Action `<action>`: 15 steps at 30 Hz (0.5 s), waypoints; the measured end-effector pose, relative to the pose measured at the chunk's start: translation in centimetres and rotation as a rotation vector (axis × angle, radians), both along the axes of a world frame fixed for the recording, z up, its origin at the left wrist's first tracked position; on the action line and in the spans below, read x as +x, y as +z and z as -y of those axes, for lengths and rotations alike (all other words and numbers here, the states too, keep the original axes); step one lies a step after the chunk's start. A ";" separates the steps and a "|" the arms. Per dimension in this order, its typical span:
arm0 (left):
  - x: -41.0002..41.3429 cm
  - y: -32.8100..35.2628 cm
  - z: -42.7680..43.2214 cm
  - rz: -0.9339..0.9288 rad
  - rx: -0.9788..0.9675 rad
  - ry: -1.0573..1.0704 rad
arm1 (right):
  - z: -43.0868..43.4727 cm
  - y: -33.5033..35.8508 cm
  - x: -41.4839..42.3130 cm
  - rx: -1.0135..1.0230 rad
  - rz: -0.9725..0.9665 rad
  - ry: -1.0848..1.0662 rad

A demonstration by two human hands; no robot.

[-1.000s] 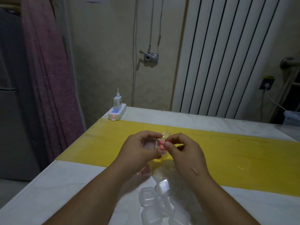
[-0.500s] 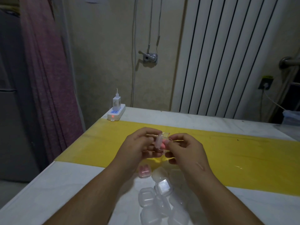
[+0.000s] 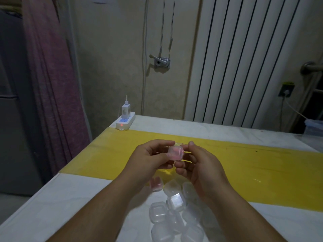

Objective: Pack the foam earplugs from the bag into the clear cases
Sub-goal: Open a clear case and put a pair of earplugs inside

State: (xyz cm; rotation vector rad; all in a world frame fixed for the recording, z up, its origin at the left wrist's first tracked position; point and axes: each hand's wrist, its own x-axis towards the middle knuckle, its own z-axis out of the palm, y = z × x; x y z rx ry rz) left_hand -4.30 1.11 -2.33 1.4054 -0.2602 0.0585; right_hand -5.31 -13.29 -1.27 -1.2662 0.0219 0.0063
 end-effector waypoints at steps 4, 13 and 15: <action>0.1 0.1 -0.1 -0.006 -0.037 0.004 | 0.0 0.0 -0.1 -0.007 0.020 0.002; 0.0 0.0 -0.1 -0.010 -0.046 -0.016 | 0.0 -0.2 -0.1 -0.088 0.019 -0.029; 0.0 0.0 -0.1 -0.014 -0.047 -0.021 | 0.1 -0.1 -0.1 -0.116 0.021 -0.054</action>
